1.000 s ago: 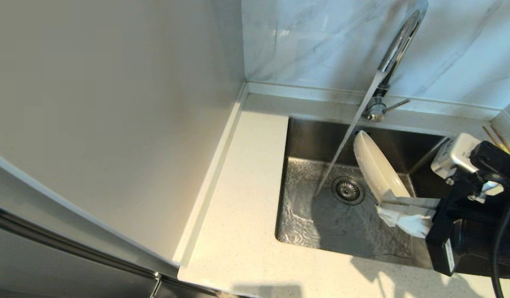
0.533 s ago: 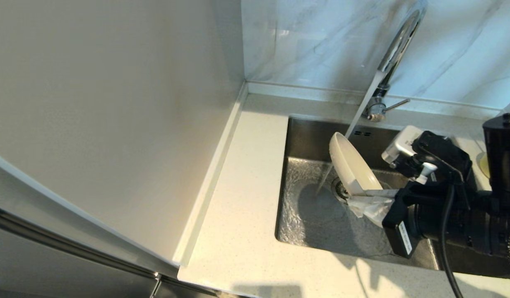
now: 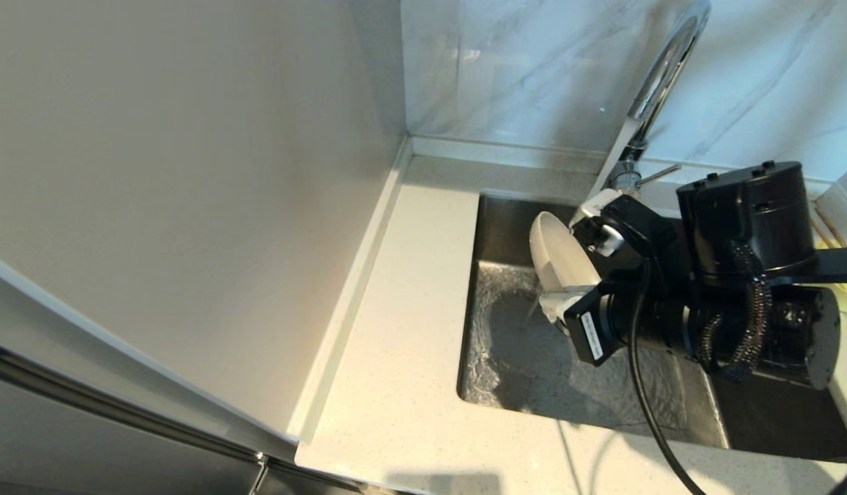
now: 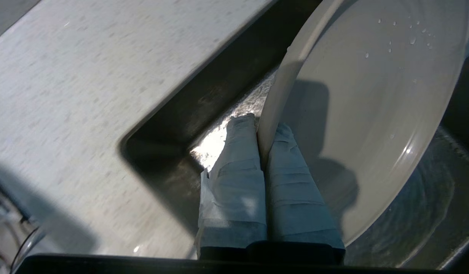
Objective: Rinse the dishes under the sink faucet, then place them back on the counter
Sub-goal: Rinse the plate
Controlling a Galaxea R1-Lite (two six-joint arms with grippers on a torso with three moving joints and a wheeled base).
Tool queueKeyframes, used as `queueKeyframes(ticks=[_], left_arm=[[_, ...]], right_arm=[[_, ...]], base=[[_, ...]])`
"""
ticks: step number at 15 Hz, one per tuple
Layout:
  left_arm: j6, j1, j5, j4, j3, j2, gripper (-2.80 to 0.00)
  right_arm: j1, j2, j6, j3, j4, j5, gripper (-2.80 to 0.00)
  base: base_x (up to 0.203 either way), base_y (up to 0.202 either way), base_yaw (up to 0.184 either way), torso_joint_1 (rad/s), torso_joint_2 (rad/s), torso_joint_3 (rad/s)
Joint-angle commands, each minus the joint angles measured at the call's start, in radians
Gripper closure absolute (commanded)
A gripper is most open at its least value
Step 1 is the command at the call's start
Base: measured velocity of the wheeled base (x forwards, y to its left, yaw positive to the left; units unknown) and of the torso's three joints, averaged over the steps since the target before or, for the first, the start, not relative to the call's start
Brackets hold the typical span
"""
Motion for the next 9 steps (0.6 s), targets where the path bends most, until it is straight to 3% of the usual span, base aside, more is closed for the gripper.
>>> queueKeyframes(ticks=[1, 9], left_arm=[[0.000, 0.000, 0.000, 0.000, 0.000, 0.000, 0.00], [0.000, 0.000, 0.000, 0.000, 0.000, 0.000, 0.00]], right_arm=[[-0.022, 0.066, 0.000, -0.006, -0.058, -0.022, 0.00], [-0.106, 0.103, 0.003, -0.012, -0.097, -0.053, 0.00]], base=[[0.000, 0.000, 0.000, 0.000, 0.00, 0.000], [0.000, 0.000, 0.000, 0.000, 0.00, 0.000]])
